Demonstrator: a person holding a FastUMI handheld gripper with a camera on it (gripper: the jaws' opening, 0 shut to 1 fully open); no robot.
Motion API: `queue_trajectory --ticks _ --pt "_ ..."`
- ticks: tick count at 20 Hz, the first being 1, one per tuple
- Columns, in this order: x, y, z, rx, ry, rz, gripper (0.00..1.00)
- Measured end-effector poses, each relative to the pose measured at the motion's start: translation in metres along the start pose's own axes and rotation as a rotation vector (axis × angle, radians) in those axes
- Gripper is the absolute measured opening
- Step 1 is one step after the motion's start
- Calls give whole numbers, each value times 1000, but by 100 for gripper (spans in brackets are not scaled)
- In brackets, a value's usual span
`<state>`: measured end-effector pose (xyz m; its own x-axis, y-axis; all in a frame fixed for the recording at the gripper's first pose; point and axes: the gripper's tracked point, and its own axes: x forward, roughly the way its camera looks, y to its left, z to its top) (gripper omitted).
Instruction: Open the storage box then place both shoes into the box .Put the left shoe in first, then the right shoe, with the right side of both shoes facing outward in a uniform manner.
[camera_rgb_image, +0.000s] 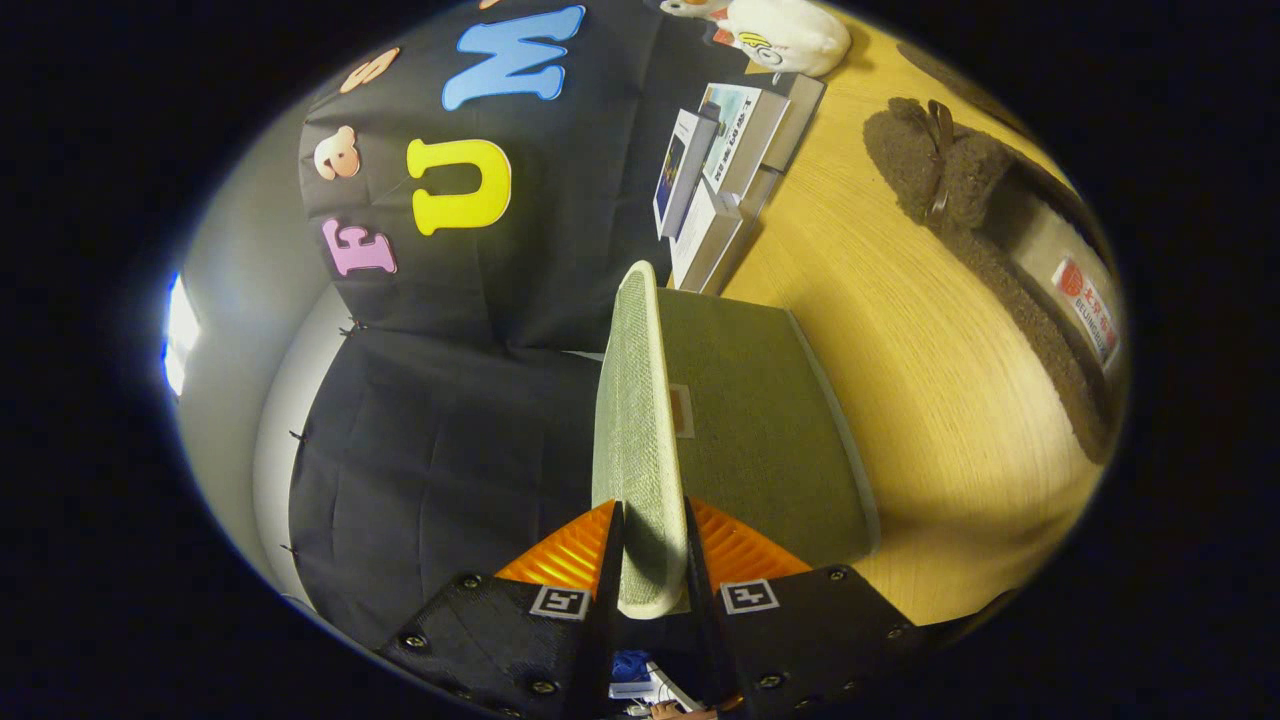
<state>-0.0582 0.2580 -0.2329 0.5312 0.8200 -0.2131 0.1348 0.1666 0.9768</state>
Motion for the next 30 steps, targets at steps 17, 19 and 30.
queue_trajectory --ticks 17,19,30 --pt "-2 80 8 -237 6 -11 3" --pt "2 100 4 -292 9 -7 3" --pt "44 175 -33 -472 31 -1 3"
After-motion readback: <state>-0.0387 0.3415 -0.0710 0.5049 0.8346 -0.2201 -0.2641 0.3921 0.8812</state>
